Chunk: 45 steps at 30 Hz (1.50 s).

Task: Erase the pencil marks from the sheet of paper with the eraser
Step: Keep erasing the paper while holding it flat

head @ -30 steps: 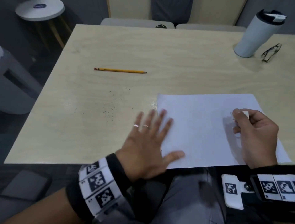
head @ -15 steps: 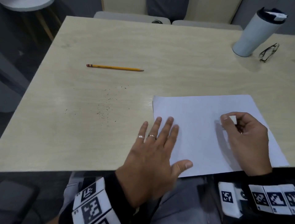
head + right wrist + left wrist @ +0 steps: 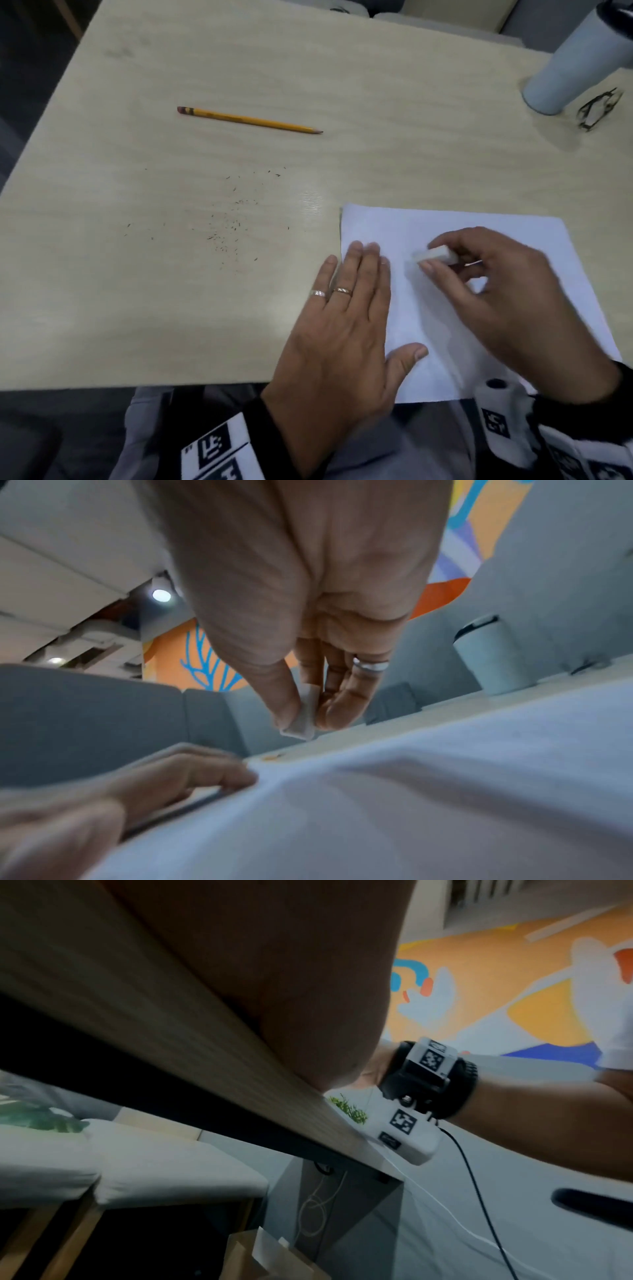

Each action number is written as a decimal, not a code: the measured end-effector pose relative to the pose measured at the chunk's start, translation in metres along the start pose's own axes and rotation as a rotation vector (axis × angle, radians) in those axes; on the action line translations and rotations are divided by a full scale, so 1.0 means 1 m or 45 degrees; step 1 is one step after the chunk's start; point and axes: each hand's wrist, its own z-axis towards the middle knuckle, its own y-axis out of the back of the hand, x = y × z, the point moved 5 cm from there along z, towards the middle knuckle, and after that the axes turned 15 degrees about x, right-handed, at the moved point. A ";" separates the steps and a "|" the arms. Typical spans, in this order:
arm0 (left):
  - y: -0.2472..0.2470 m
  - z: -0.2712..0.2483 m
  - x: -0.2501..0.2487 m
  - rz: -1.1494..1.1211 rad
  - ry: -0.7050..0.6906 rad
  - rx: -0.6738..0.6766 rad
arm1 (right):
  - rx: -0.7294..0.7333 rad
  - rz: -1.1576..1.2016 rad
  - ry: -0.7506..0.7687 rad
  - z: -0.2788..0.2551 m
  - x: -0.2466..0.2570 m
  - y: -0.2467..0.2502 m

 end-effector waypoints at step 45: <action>0.001 0.010 -0.004 0.056 0.104 0.078 | -0.346 0.046 -0.050 -0.002 -0.012 -0.030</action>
